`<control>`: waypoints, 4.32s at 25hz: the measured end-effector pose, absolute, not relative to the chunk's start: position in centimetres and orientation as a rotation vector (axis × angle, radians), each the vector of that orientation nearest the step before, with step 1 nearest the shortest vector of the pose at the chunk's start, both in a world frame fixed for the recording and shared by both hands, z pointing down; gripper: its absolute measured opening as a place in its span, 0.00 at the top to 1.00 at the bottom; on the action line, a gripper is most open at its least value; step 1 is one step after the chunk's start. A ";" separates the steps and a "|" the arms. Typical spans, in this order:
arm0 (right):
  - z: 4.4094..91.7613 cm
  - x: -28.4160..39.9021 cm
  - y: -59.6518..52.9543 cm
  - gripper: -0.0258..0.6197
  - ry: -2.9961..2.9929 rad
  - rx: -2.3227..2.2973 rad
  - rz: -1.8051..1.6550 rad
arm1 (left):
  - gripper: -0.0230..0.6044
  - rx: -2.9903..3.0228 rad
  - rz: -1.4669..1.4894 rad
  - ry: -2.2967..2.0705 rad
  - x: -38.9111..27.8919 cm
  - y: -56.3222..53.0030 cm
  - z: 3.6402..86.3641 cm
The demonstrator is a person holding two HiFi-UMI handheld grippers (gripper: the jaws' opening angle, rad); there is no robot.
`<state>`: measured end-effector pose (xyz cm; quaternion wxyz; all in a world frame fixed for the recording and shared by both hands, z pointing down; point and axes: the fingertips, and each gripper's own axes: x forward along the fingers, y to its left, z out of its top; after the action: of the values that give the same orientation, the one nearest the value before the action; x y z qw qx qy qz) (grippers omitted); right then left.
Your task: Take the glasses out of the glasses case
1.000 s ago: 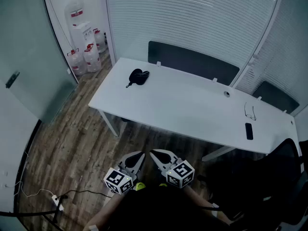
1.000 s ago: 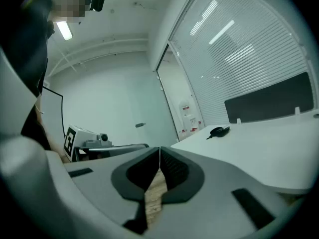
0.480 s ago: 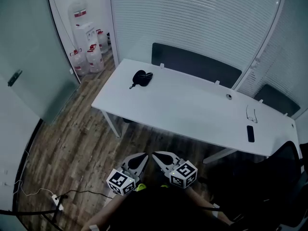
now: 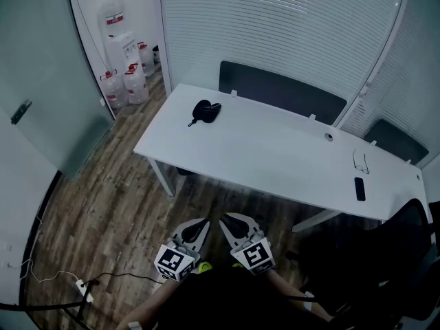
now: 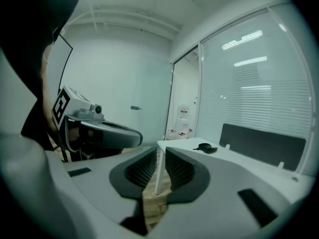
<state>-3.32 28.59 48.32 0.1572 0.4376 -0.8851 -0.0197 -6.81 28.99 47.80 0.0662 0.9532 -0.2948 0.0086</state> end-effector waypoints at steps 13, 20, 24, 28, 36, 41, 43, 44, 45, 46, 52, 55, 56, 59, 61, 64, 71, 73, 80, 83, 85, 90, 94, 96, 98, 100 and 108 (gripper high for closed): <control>50.0 -6.0 30.0 0.90 -2.723 1.251 0.442 | 0.95 2.868 0.056 -0.780 -7.9 30.9 48.2; 50.5 -6.2 29.2 0.91 -2.674 1.237 0.428 | 0.95 2.827 0.054 -0.754 -7.7 30.4 49.1; 50.5 -6.9 27.9 0.91 -2.691 1.197 0.431 | 0.95 2.804 0.029 -0.762 -7.8 29.2 49.1; 50.4 -7.3 26.1 0.91 -2.704 1.169 0.445 | 0.95 2.779 0.048 -0.782 -8.2 27.7 49.5; 50.8 -7.5 22.0 0.91 -2.703 1.149 0.469 | 0.95 2.771 0.054 -0.807 -8.1 24.3 49.2; 50.7 -6.8 18.9 0.91 -2.706 1.129 0.472 | 0.95 2.768 0.062 -0.808 -6.9 21.4 49.0; 50.6 -6.2 17.7 0.91 -2.709 1.129 0.481 | 0.95 2.760 0.059 -0.815 -6.3 20.1 48.9; 50.5 -5.9 17.0 0.91 -2.710 1.131 0.484 | 0.95 2.757 0.057 -0.818 -6.0 19.4 48.8; 50.4 -5.6 16.2 0.91 -2.710 1.133 0.487 | 0.95 2.754 0.054 -0.822 -5.7 18.7 48.7; 50.3 -5.2 15.4 0.91 -2.711 1.134 0.489 | 0.95 2.751 0.050 -0.826 -5.4 17.9 48.6; 50.4 -3.1 10.6 0.91 -2.715 1.097 0.492 | 0.95 2.719 0.048 -0.847 -3.2 13.0 48.6; 50.4 -2.3 8.4 0.91 -2.718 1.071 0.496 | 0.95 2.706 0.057 -0.865 -2.4 10.9 48.7; 50.5 -2.1 7.8 0.91 -2.719 1.061 0.496 | 0.95 2.701 0.061 -0.873 -2.2 10.3 48.7; 50.7 -1.6 5.9 0.91 -2.737 1.015 0.497 | 0.95 2.691 0.073 -0.895 -1.5 8.3 48.9; 50.8 -1.2 4.7 0.91 -2.745 0.995 0.496 | 0.95 2.682 0.082 -0.913 -1.1 7.1 49.2; 51.1 -0.5 3.4 0.91 -2.751 0.975 0.495 | 0.95 2.657 0.103 -0.950 -0.7 5.8 50.1; 51.4 0.3 1.5 0.91 -2.760 0.946 0.509 | 0.95 2.629 0.102 -0.973 0.3 3.8 50.0; 51.5 0.4 1.2 0.91 -2.763 0.941 0.514 | 0.95 2.625 0.101 -0.982 0.4 3.5 50.0; 51.9 0.9 -0.8 0.91 -2.715 0.943 0.438 | 0.95 2.680 0.084 -0.976 0.7 2.2 49.2; 51.8 1.3 -2.1 0.91 -2.695 0.975 0.434 | 0.95 2.702 0.077 -0.947 1.1 1.3 49.0; 51.8 1.5 -3.0 0.91 -2.679 0.990 0.423 | 0.95 2.721 0.072 -0.919 1.4 0.6 48.7; 51.8 1.6 -5.6 0.91 -2.632 1.014 0.382 | 0.95 2.748 0.059 -0.847 1.9 -1.8 48.4; 51.5 1.3 -7.5 0.91 -2.608 1.027 0.368 | 0.95 2.748 0.062 -0.809 1.7 -3.9 48.3; 51.3 1.1 -8.3 0.91 -2.600 1.033 0.369 | 0.95 2.747 0.058 -0.803 1.6 -4.8 48.2; 51.2 1.0 -9.1 0.91 -2.588 1.038 0.370 | 0.95 2.746 0.053 -0.794 1.5 -5.5 48.0; 51.2 1.1 -9.9 0.91 -2.572 1.042 0.365 | 0.95 2.741 0.045 -0.775 1.5 -6.2 47.9; 51.8 1.3 -12.7 0.91 -2.486 1.056 0.339 | 0.95 2.722 0.044 -0.680 1.9 -7.5 48.4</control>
<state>1.31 -12.69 51.79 0.2080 0.3795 -0.8932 0.1217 1.95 -7.53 48.38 0.1672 0.9564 -0.2389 0.0154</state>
